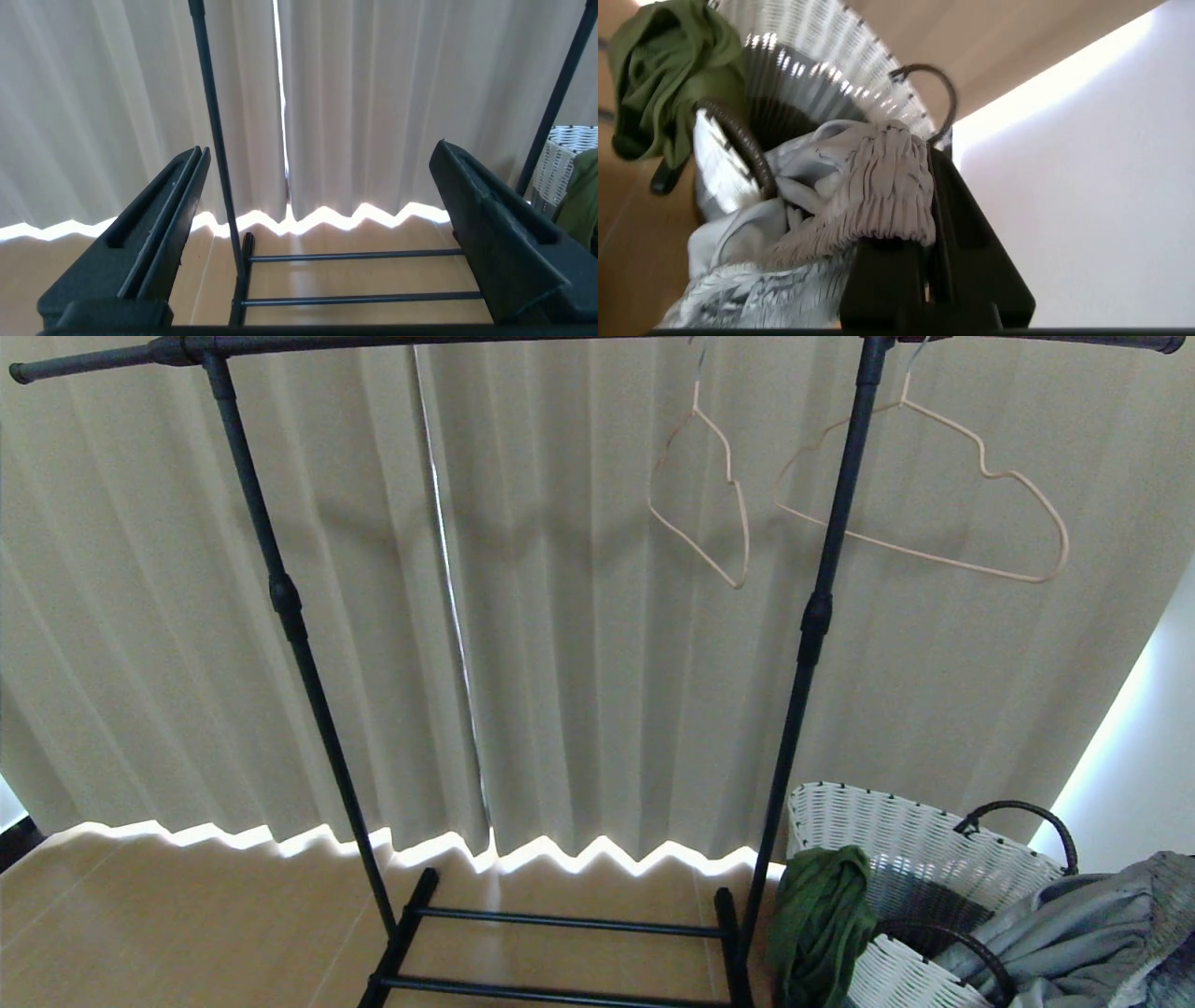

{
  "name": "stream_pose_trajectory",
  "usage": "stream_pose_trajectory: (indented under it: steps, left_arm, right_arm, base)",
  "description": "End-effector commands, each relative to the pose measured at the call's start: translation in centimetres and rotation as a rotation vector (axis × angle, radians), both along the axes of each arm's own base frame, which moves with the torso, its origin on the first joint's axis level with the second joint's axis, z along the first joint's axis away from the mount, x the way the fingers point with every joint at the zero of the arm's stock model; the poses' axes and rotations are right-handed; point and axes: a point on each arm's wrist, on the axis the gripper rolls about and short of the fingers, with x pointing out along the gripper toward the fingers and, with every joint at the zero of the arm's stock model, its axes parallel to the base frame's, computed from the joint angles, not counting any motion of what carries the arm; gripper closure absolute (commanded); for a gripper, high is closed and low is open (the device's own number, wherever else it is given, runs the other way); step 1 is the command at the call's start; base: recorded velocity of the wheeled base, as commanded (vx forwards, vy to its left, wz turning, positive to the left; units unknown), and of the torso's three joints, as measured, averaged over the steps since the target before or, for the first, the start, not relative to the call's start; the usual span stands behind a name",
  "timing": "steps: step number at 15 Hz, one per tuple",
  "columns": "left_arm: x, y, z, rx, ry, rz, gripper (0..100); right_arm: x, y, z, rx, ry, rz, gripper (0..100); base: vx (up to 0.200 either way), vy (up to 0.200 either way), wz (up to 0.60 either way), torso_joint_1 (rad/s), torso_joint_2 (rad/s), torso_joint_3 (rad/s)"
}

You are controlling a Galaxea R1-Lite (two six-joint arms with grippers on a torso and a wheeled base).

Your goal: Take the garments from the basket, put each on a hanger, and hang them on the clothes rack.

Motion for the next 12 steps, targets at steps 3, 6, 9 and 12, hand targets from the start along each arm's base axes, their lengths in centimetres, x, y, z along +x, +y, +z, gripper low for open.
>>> stream_pose_trajectory:
  steps: [3,6,9,12]
  left_arm:
    - [0.00,0.00,0.02,0.000,-0.001,0.000,0]
    - [0.00,0.00,0.02,-0.001,-0.001,0.003,0]
    - [0.00,0.00,0.00,0.000,0.000,0.000,0]
    - [0.00,0.00,0.00,-0.001,0.001,0.001,0]
  right_arm:
    - [-1.19,0.28,0.43,-0.016,-0.056,-0.003,100]
    - [-1.19,0.28,0.43,-0.016,-0.056,-0.003,100]
    - [-1.18,0.28,0.43,-0.017,-0.056,-0.001,100]
    - [-1.22,0.29,0.41,-0.018,-0.056,0.000,100]
  base:
    - [-0.200,0.000,0.00,0.006,0.00,0.002]
    - [-0.200,0.000,0.00,0.002,0.00,0.004]
    - [0.000,0.000,0.00,0.000,0.00,0.000]
    - [0.000,0.000,0.00,0.000,0.00,0.000]
